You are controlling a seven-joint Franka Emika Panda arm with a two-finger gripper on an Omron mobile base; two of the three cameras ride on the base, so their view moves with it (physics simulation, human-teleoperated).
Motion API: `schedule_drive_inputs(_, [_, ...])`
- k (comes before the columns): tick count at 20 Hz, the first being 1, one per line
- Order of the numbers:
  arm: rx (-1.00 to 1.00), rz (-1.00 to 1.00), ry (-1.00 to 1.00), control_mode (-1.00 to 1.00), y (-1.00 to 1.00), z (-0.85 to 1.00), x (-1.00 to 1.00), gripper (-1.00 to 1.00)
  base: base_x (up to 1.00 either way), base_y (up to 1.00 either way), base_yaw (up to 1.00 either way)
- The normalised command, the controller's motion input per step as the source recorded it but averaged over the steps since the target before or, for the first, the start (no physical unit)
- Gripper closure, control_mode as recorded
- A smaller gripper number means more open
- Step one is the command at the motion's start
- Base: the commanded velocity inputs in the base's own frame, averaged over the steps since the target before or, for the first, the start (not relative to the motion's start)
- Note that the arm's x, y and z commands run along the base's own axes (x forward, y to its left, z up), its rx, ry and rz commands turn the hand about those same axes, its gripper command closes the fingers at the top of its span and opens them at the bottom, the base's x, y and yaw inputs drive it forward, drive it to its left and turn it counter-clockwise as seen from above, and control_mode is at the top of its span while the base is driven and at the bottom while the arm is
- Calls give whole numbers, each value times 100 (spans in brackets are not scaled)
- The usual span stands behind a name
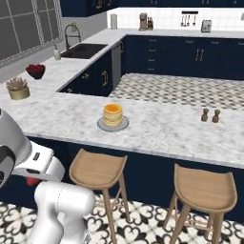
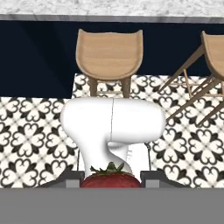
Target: Take the strawberry from the fridge and place it on top of the pancake, located on the dining counter.
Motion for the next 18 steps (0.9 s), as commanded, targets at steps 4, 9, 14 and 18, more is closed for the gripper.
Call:
schedule_drive_inputs(4, [0,0,0,100,0,0,0,100,68,13,-8])
schedule_drive_inputs(9, [0,0,0,100,0,0,0,100,80,17,-11])
schedule_drive_inputs(14, [0,0,0,100,0,0,0,100,71,25,-6])
schedule_drive_inputs(18, [0,0,0,100,0,0,0,100,37,21,0])
